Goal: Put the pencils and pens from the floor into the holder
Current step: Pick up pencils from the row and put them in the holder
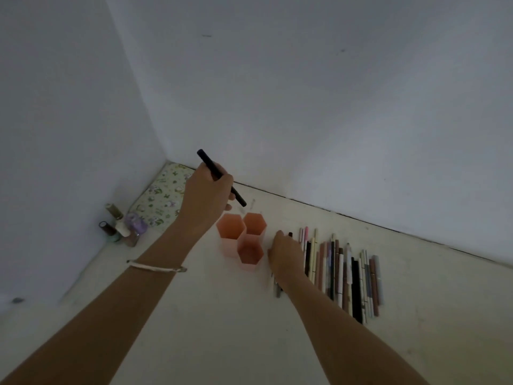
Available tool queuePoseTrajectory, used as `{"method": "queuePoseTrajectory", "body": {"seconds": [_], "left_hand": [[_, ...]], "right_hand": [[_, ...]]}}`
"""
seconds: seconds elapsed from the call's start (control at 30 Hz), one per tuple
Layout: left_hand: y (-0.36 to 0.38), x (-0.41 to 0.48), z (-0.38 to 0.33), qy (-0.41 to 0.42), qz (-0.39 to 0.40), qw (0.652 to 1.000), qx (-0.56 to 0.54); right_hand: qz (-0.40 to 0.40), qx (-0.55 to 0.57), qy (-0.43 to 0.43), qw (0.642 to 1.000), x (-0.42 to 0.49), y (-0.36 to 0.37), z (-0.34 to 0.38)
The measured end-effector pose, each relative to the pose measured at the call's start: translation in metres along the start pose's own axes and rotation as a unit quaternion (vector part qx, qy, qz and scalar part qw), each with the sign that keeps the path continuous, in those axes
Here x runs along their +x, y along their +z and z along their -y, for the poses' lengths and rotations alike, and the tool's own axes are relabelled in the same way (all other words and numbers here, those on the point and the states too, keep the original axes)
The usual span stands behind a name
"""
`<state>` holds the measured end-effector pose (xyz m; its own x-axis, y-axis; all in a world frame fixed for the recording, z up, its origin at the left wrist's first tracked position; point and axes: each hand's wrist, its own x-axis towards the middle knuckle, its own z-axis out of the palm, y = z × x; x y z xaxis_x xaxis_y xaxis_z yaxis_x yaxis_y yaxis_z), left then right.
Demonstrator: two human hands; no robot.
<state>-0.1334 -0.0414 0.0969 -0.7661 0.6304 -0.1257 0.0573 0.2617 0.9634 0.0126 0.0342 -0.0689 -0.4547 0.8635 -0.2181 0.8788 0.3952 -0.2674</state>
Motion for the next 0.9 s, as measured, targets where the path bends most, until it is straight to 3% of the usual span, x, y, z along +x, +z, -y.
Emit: {"method": "queuePoseTrajectory", "body": {"seconds": [0.2,0.3,0.4,0.57,0.7,0.9], "left_hand": [[-0.015,-0.001,0.011,0.019,-0.018,1.0,-0.008],[-0.023,-0.001,0.017,0.046,-0.043,0.997,0.041],[-0.026,0.0,0.029,0.074,-0.032,0.994,0.071],[-0.012,-0.001,0.058,0.091,-0.004,0.965,0.247],[0.0,-0.005,0.078,0.061,0.009,0.95,0.306],[-0.006,-0.003,0.085,0.06,-0.027,0.978,0.2]], "right_hand": [[-0.013,0.03,0.007,0.999,0.002,-0.004,0.0],[-0.075,0.155,0.021,0.985,0.001,-0.037,0.002],[-0.184,0.288,-0.037,0.939,-0.003,-0.087,0.011],[-0.296,0.435,-0.096,0.845,-0.018,-0.137,0.029],[-0.296,0.466,-0.108,0.826,-0.028,-0.131,0.042],[-0.227,0.448,-0.139,0.853,-0.035,-0.097,0.056]]}}
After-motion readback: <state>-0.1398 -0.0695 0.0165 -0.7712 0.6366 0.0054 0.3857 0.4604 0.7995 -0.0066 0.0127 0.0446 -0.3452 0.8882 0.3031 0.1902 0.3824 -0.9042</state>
